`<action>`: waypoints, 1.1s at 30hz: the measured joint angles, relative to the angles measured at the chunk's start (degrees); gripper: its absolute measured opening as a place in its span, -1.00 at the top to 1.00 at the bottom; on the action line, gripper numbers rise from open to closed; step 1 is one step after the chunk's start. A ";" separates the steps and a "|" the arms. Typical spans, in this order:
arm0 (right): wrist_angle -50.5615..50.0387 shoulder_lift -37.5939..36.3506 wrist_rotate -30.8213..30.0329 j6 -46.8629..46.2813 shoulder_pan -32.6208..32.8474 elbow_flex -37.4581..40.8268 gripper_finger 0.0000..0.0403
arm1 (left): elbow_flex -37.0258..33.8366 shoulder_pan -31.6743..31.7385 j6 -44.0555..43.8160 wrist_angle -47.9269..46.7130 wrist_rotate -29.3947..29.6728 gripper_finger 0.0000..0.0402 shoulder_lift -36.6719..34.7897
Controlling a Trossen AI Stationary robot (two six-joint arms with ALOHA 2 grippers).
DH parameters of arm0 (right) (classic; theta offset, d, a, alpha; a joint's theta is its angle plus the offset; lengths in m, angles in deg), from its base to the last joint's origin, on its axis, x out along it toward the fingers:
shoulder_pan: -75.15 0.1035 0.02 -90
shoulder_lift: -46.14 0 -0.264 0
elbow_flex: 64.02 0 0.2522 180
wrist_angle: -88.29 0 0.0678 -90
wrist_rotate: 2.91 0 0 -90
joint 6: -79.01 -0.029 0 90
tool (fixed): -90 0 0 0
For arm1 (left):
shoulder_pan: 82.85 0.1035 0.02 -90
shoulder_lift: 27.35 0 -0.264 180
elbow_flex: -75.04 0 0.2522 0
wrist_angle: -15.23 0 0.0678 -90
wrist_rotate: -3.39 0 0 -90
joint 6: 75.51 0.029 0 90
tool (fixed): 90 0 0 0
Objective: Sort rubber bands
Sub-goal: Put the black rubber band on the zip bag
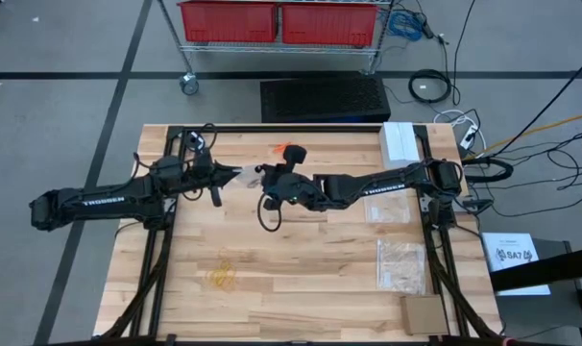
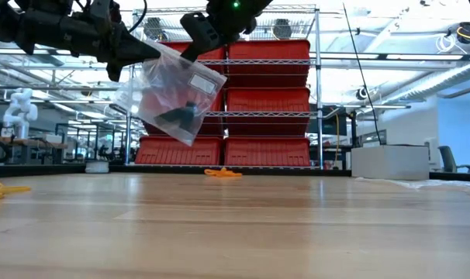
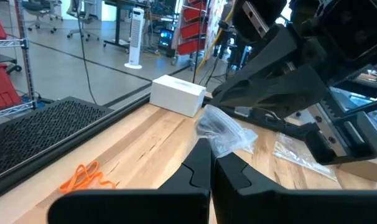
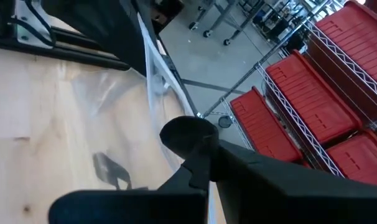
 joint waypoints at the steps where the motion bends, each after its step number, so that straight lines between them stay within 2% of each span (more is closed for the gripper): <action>1: -0.19 0.00 0.71 -0.23 0.00 0.00 1.00 | 0.00 0.00 -0.02 0.02 0.02 1.00 0.00; 8: -1.21 1.23 7.68 -0.90 -0.28 0.00 1.00 | 0.00 0.00 -1.44 0.61 -0.09 1.00 0.00; 17: -0.25 1.60 10.25 -2.68 -1.66 0.00 0.87 | 0.00 0.00 -1.56 1.91 -0.40 1.00 1.34; 20: 0.65 1.62 7.52 -2.55 -1.57 0.00 0.84 | 0.00 -0.02 -1.60 2.75 -0.85 1.00 2.19; 23: 1.94 1.62 3.46 -1.83 -1.62 0.00 0.90 | 0.00 -0.01 -2.13 3.95 -1.91 1.00 3.37; 28: 5.01 1.62 2.85 0.79 -1.55 0.00 0.98 | 0.00 -0.02 -3.04 4.92 -3.70 1.00 4.81; 33: 1.57 1.62 9.82 -0.05 -1.54 0.00 0.99 | 0.00 -0.22 -3.12 7.29 -5.15 1.00 5.47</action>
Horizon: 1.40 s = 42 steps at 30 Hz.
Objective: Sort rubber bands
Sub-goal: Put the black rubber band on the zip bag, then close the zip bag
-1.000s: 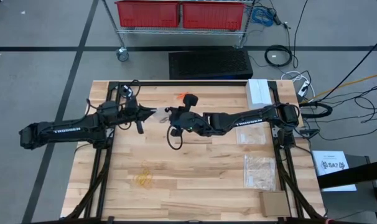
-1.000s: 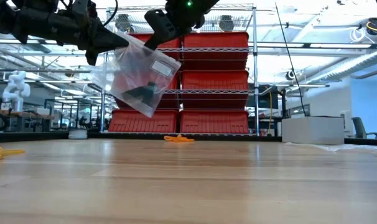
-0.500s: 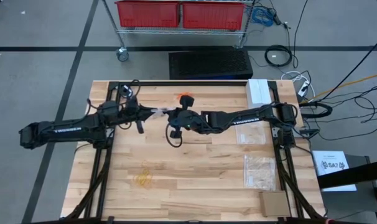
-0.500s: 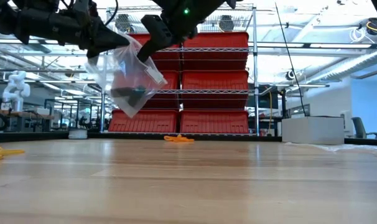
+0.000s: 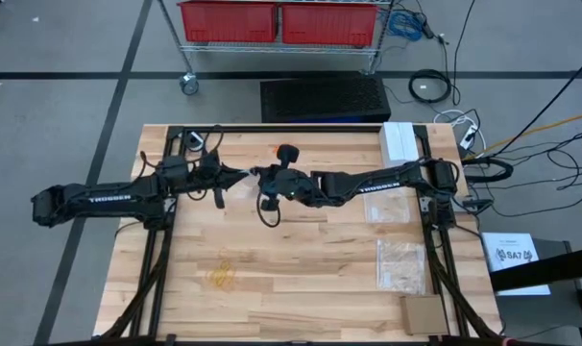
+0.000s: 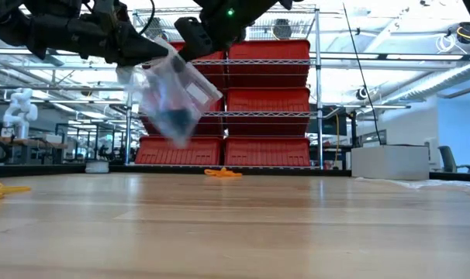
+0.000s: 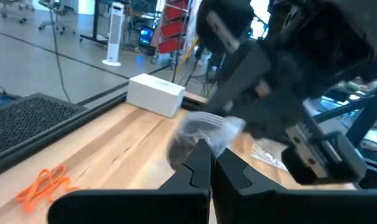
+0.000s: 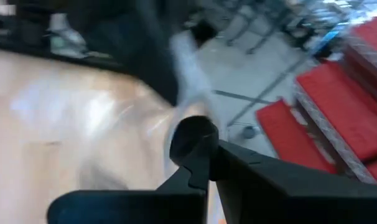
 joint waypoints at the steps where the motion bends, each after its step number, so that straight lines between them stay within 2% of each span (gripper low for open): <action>1: -1.14 0.01 0.80 -0.71 -0.15 0.00 0.99 | 0.00 -0.19 0.01 0.13 -0.10 1.00 0.01; 5: -3.83 0.33 1.57 -2.51 -0.92 0.00 1.00 | 0.00 -1.07 0.01 1.00 -0.16 1.00 0.10; 9: -3.90 0.33 5.93 -4.61 -1.76 0.00 0.96 | 0.00 -1.64 0.06 1.30 -0.16 1.00 0.10; 15: -5.18 0.31 11.81 -5.01 -1.98 0.00 0.61 | 0.00 -1.66 0.36 1.30 -0.18 1.00 0.11; 20: -7.37 -2.23 12.70 -5.44 -1.21 0.02 0.29 | 0.00 -1.66 0.66 1.36 -0.16 1.00 0.12; 24: -9.47 -5.91 12.78 -5.56 -0.43 0.01 0.17 | 0.00 -1.68 1.63 1.37 -0.17 1.00 0.10; 31: -16.87 -10.93 12.72 -8.99 0.03 0.00 0.15 | 0.00 -1.66 1.65 1.32 -0.16 1.00 0.10; 42: -22.86 -10.91 12.68 -12.70 -0.43 1.04 0.19 | 0.00 -1.67 1.67 2.19 -0.16 1.00 0.10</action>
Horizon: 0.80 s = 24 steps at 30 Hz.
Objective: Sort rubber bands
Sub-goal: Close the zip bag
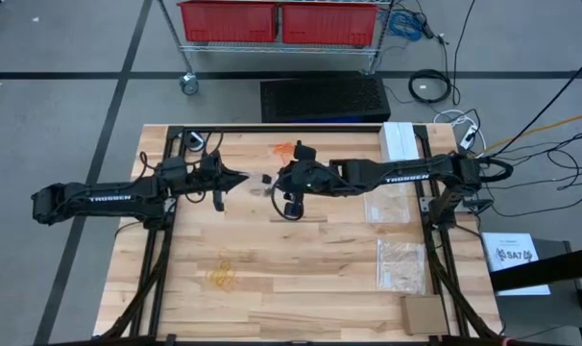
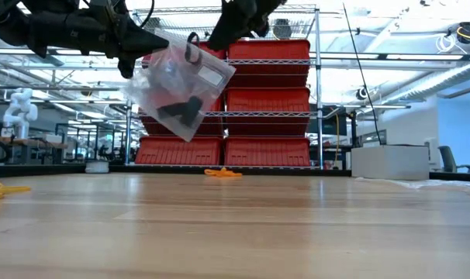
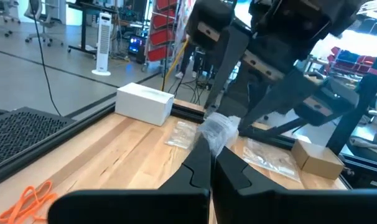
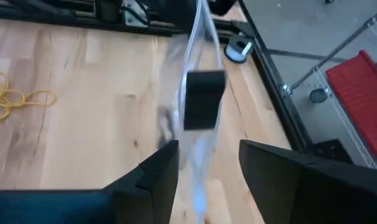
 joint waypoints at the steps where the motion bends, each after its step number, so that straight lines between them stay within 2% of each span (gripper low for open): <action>1: -0.28 -0.02 0.01 -0.43 0.00 0.57 0.18 | 0.00 0.01 -0.01 0.00 0.00 1.00 0.00; 7: -2.72 0.02 0.02 -3.25 -0.86 3.41 0.00 | 0.00 -0.01 -0.01 0.48 -0.85 1.00 -0.04; 11: 0.66 0.03 -0.04 -3.16 -1.41 6.44 0.01 | 0.01 -0.01 -0.02 0.63 -0.89 1.00 -0.04; 14: 3.52 0.11 -2.95 -2.76 -1.55 9.37 0.19 | 0.00 0.01 -0.02 0.66 -0.95 1.00 -0.04; 19: 7.97 -0.03 -7.37 -0.72 -0.83 9.65 0.87 | 0.00 0.01 0.01 0.77 -1.44 1.00 -0.17; 24: 9.21 -0.32 -8.50 1.98 1.27 7.89 0.98 | 0.01 0.01 0.04 1.53 -1.68 1.00 -0.20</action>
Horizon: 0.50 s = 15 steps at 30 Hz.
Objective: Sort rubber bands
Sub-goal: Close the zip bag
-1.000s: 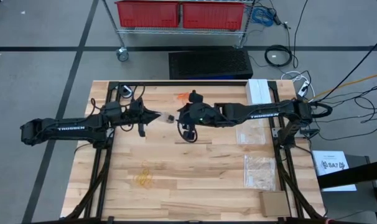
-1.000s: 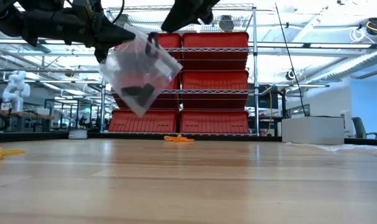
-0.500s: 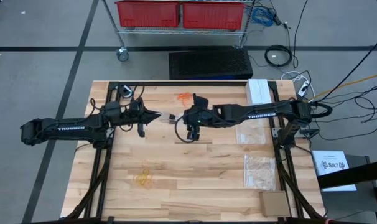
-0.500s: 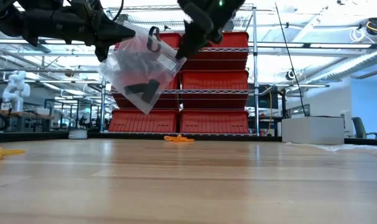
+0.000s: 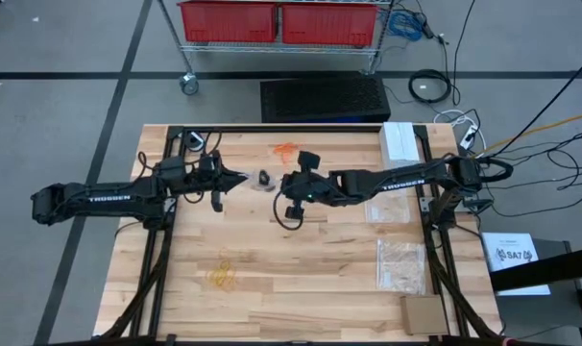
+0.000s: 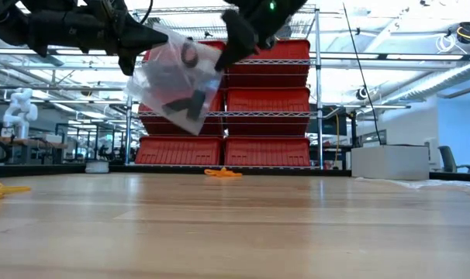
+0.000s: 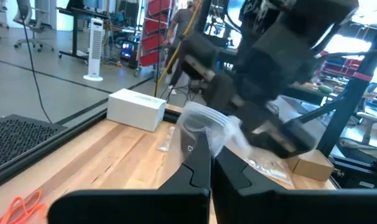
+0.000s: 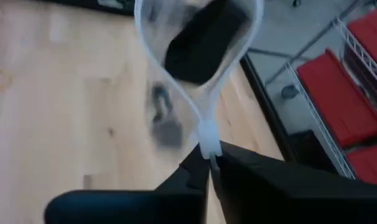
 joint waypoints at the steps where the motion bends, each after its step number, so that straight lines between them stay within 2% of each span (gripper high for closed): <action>1: -0.07 -0.07 -0.49 0.54 0.31 -0.50 0.99 | 0.00 -0.01 0.00 0.25 0.00 1.00 0.01; 5: 1.51 -0.07 0.20 1.32 0.72 -1.49 1.00 | 0.01 -0.59 0.00 2.54 0.00 1.00 1.96; 10: -2.98 -2.50 -3.70 1.40 1.29 -2.07 1.00 | 0.01 -1.73 1.69 2.70 0.01 1.00 2.44; 15: -7.76 -6.12 -3.64 0.99 1.37 -2.12 1.00 | 0.10 -2.16 3.43 2.28 0.02 1.00 0.81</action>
